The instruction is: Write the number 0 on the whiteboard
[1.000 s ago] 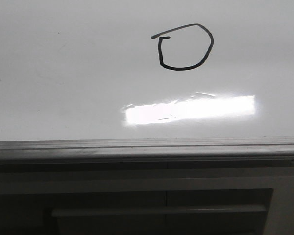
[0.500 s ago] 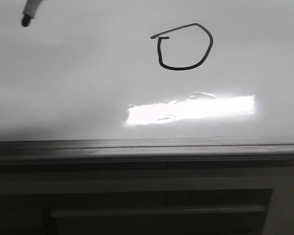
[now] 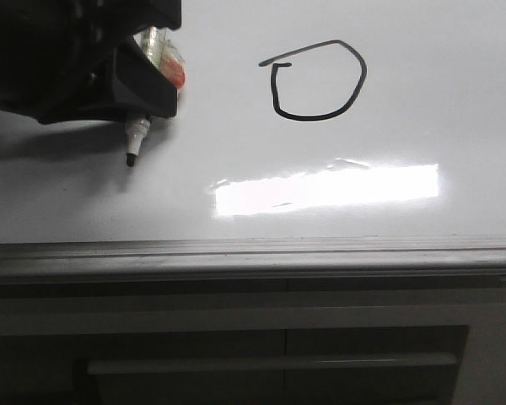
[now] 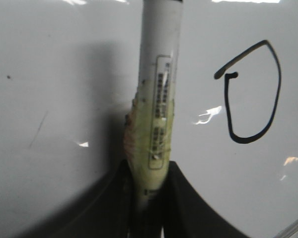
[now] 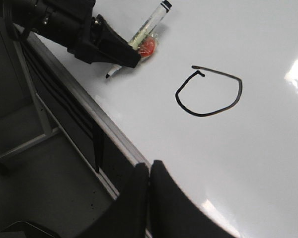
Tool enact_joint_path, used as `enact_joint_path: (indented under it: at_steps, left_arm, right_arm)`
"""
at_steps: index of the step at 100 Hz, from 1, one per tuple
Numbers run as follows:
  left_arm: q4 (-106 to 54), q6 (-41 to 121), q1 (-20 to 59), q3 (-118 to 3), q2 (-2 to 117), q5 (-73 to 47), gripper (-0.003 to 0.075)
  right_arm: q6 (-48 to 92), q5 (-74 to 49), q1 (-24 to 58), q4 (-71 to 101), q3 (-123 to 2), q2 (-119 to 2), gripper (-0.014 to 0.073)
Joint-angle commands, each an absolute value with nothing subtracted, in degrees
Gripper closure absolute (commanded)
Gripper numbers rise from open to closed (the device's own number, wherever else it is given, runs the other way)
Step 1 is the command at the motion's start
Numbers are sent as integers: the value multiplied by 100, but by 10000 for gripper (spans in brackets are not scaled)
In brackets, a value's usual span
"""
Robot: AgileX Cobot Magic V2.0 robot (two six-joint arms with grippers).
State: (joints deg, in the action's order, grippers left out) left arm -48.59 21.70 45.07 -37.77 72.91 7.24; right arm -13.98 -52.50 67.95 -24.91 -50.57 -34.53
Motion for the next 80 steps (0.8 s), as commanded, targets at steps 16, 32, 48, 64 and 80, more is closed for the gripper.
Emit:
enact_joint_path:
  at_steps: [16,32,48,64,80]
  left_arm:
    - [-4906,2110,4501,-3919,7405,1189,738]
    - [-4920,2110,4501,-3919,7419,1265,720]
    - [-4953,2110,4501,-3919,7419,1292,564]
    - [-5069,2110,4501,-3919,7419,1315,482]
    - [-5069,2110,4501,-3919,7419,1315,367]
  right_arm:
    - [-1535,-4691,6769,-2649,-5015,-3430,650]
    - [-1548,-4534,6769,-2649,-4889,-3430,650]
    - [-1548,-4506,6769,-2649,-4895,-3430,650]
    - [-1548,-4498,6769,-2649,-4895,-3430,650]
    - [-1560,-4494,6769,-2649,-4895,-3430,650]
